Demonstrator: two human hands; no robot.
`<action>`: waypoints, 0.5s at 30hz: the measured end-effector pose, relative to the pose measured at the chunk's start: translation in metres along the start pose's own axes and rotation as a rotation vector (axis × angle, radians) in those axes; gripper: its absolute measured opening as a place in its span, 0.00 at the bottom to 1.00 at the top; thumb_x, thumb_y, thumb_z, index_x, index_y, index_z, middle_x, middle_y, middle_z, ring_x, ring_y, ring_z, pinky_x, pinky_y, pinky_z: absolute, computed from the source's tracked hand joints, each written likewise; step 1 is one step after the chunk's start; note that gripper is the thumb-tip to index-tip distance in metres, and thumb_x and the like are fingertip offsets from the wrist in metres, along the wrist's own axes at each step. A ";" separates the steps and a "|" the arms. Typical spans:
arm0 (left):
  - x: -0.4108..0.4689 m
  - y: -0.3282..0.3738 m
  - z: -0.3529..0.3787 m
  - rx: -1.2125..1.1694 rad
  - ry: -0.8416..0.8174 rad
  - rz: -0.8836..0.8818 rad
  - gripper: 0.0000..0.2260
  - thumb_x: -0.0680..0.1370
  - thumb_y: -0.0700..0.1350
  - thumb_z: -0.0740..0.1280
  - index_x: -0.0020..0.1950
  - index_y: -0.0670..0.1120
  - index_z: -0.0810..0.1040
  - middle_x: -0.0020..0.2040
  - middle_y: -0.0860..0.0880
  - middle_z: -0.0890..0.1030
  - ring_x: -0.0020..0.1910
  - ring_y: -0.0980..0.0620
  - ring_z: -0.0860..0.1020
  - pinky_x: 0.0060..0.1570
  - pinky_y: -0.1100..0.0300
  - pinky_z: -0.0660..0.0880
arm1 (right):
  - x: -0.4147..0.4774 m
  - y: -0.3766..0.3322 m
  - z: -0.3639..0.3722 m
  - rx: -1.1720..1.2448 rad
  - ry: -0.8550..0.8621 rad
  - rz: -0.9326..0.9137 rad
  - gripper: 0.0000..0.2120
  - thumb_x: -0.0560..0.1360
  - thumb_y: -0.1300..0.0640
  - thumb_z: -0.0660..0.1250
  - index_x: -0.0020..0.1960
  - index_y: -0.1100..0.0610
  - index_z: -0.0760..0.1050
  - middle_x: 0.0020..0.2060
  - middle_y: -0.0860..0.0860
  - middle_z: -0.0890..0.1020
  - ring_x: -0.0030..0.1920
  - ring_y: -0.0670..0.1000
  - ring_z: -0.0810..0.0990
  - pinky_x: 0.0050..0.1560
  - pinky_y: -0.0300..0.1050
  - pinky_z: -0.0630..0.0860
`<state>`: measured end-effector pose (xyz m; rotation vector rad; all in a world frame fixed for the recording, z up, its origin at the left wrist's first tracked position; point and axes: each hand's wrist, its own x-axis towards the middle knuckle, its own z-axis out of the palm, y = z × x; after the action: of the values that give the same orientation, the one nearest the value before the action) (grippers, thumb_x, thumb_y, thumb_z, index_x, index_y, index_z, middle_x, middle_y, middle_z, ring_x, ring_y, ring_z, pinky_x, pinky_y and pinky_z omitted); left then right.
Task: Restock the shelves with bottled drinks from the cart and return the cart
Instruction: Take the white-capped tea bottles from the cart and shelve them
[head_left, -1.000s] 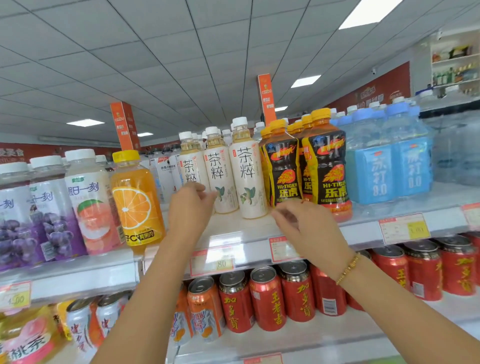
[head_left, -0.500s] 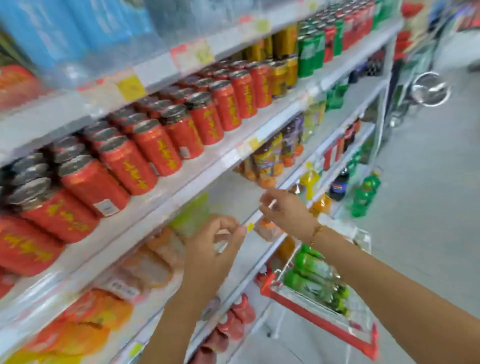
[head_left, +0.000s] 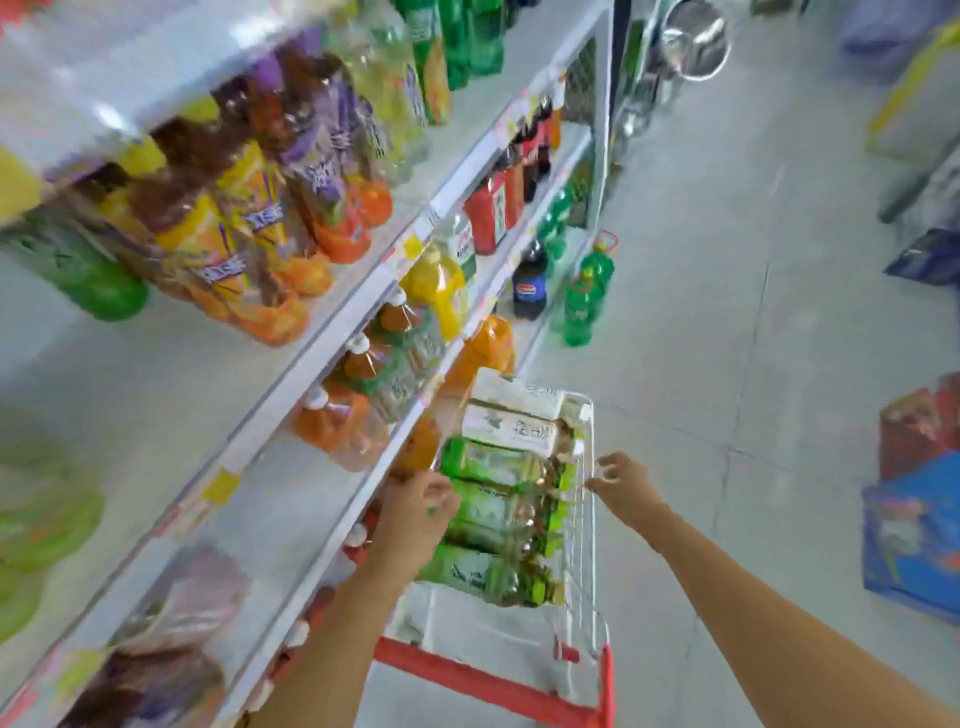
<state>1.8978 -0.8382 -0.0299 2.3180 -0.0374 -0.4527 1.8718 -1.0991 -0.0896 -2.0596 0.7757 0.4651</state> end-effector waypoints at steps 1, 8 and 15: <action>0.017 -0.010 0.016 0.027 -0.022 -0.013 0.09 0.75 0.41 0.69 0.54 0.42 0.77 0.47 0.48 0.80 0.45 0.56 0.76 0.43 0.74 0.69 | 0.020 0.007 0.005 -0.004 0.009 -0.003 0.20 0.73 0.60 0.69 0.63 0.62 0.72 0.57 0.60 0.77 0.52 0.56 0.77 0.51 0.42 0.71; 0.100 -0.047 0.104 0.254 -0.140 -0.002 0.24 0.77 0.46 0.67 0.72 0.48 0.65 0.72 0.50 0.66 0.72 0.51 0.64 0.69 0.58 0.61 | 0.122 0.029 0.035 -0.210 -0.019 -0.168 0.24 0.76 0.55 0.64 0.71 0.56 0.65 0.63 0.56 0.74 0.62 0.56 0.73 0.61 0.47 0.71; 0.119 -0.072 0.132 0.411 -0.120 0.113 0.29 0.76 0.45 0.66 0.75 0.52 0.58 0.76 0.57 0.56 0.75 0.58 0.49 0.70 0.62 0.43 | 0.166 0.013 0.051 -0.475 -0.087 -0.226 0.12 0.73 0.53 0.67 0.53 0.58 0.79 0.46 0.54 0.80 0.45 0.52 0.78 0.44 0.43 0.77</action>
<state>1.9579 -0.8968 -0.2027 2.6678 -0.3474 -0.5680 1.9834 -1.1210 -0.2218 -2.5097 0.3950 0.6521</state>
